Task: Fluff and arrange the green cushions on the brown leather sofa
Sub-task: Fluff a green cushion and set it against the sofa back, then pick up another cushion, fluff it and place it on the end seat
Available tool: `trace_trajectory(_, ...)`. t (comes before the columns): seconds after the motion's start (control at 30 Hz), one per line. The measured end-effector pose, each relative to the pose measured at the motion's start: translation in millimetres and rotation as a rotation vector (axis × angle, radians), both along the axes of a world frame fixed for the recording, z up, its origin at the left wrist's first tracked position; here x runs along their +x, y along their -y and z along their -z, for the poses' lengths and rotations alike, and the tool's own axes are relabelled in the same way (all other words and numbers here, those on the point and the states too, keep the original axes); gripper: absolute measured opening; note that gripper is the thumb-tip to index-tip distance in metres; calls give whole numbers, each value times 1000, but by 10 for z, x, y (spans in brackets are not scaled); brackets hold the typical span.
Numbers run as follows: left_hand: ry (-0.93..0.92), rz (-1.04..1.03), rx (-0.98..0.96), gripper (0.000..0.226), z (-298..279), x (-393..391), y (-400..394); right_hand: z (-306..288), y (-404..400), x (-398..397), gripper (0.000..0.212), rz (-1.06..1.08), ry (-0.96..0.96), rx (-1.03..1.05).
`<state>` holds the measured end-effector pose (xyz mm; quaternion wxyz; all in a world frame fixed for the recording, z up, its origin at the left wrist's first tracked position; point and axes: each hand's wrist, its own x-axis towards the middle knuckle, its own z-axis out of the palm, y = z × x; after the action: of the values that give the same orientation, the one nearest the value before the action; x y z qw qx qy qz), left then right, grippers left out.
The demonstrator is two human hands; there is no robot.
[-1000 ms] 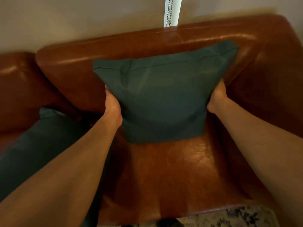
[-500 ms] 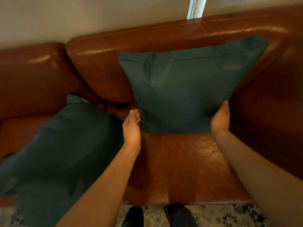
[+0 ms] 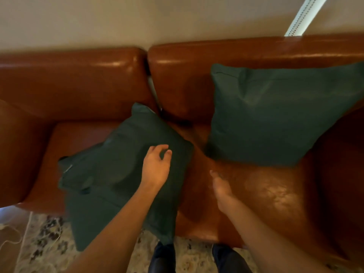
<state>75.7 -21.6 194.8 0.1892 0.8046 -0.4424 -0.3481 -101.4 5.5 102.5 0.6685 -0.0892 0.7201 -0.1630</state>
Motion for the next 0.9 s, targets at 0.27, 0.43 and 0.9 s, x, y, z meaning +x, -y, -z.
trace_trajectory(0.27,579,372,118,49,-111,1409,582,125,-105,912,61,37,19,35)
trace_trajectory(0.43,269,196,492,79,162,2088,666,527,-290,1232,92,140,72,22)
trace_trajectory(0.9,-127,-44,285,69,-15,1229,-445,-99,-282,597,70,-3,-156,-141)
